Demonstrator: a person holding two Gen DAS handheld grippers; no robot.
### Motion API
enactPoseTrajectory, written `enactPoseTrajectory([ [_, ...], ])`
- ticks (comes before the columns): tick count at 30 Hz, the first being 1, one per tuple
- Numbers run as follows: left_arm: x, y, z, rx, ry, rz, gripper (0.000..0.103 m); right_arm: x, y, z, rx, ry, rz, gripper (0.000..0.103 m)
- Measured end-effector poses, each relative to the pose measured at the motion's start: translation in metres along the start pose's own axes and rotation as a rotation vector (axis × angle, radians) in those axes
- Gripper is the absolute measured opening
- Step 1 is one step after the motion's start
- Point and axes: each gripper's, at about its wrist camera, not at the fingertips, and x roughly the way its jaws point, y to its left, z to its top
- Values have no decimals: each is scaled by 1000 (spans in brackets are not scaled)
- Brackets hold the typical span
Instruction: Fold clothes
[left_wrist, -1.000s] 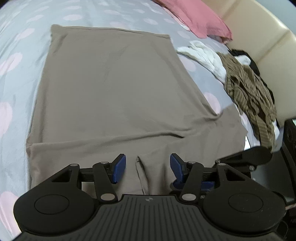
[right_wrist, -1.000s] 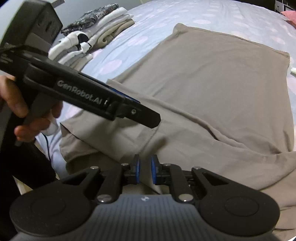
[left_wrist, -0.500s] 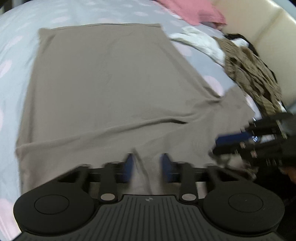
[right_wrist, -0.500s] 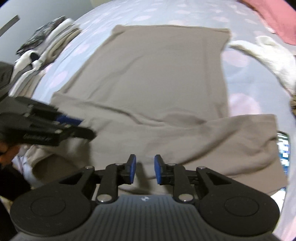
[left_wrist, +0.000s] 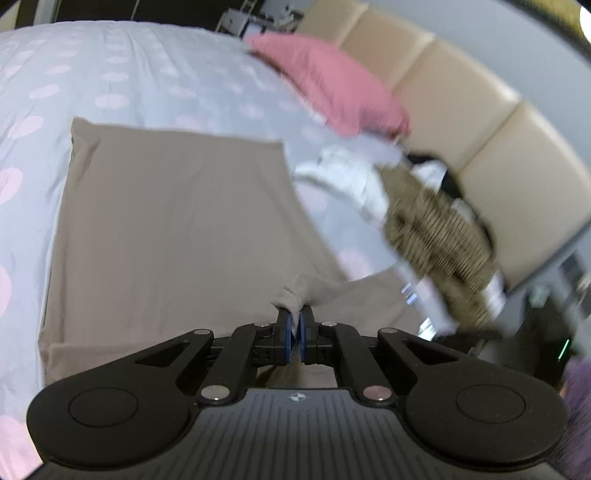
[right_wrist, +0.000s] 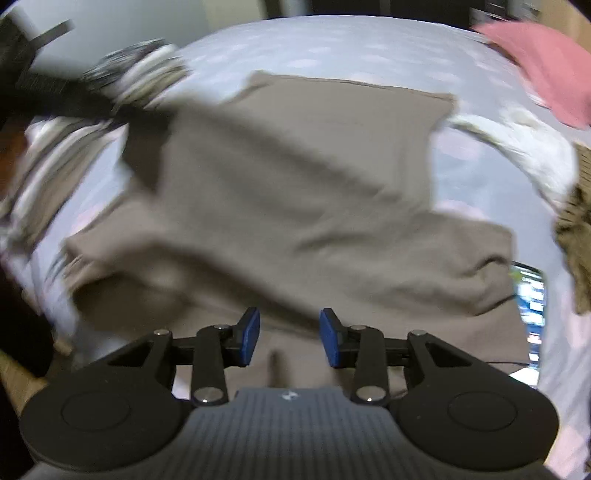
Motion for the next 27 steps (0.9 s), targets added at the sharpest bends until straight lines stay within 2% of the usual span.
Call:
enactPoseTrajectory([
  [3, -15, -3, 13, -35, -55, -65, 2, 12, 9, -5, -15, 9, 18, 37],
  [7, -32, -10, 27, -65, -114, -171, 2, 25, 4, 0, -21, -20, -128, 37],
  [12, -59, -13, 37, -91, -210, -271, 2, 20, -27, 4, 98, -12, -311, 37],
  [14, -70, -9, 39, -95, -247, -259, 2, 14, -40, 1, 161, 16, -396, 37],
  [17, -85, 5, 38, -134, -270, -205, 2, 6, -60, -9, 256, 65, -447, 34],
  [19, -90, 18, 36, -176, -262, -155, 2, 2, -63, -16, 304, 80, -433, 31],
  [21, -93, 34, 29, -225, -224, -82, 2, -1, -62, -18, 297, 91, -425, 31],
  [27, -95, 76, 2, -331, -96, 111, 2, -12, -52, -9, 293, 144, -297, 33],
])
